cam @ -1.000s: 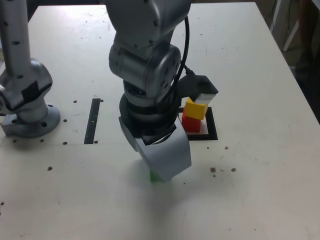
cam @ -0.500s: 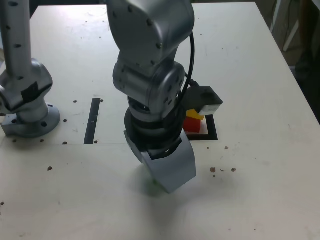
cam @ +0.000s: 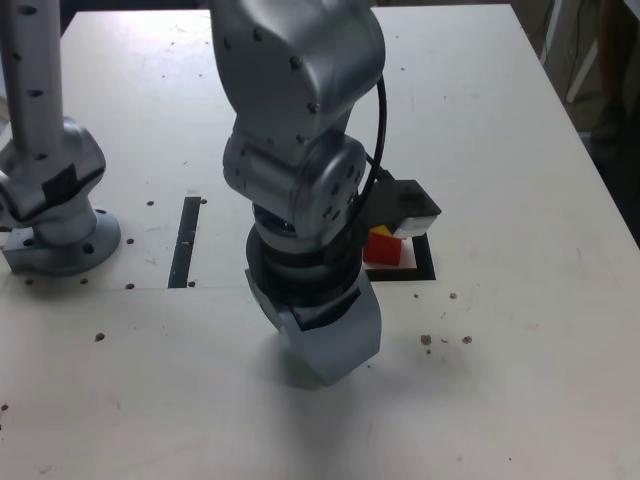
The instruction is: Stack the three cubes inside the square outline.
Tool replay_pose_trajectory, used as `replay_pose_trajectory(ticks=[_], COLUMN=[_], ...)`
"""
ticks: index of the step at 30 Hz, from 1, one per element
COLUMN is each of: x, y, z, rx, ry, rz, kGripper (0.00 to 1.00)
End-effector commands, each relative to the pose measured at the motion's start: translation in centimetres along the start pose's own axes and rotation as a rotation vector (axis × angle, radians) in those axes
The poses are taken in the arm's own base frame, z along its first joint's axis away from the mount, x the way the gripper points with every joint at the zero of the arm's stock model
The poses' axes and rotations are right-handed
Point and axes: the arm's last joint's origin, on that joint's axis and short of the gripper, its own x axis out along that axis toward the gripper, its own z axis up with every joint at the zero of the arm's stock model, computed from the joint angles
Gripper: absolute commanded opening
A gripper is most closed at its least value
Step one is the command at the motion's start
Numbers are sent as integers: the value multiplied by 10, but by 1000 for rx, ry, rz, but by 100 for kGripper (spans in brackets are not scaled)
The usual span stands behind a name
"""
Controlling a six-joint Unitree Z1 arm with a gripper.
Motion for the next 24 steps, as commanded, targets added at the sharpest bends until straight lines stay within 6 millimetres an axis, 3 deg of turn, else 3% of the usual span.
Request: replay_pose_trajectory(ticks=[1,15,24], x=[0,-3,-29], y=[-1,-2,0], z=[-1,-7,-27], rx=[0,1,-35], ry=[-1,11,19], rz=[2,1,13], kGripper=[30,29,29])
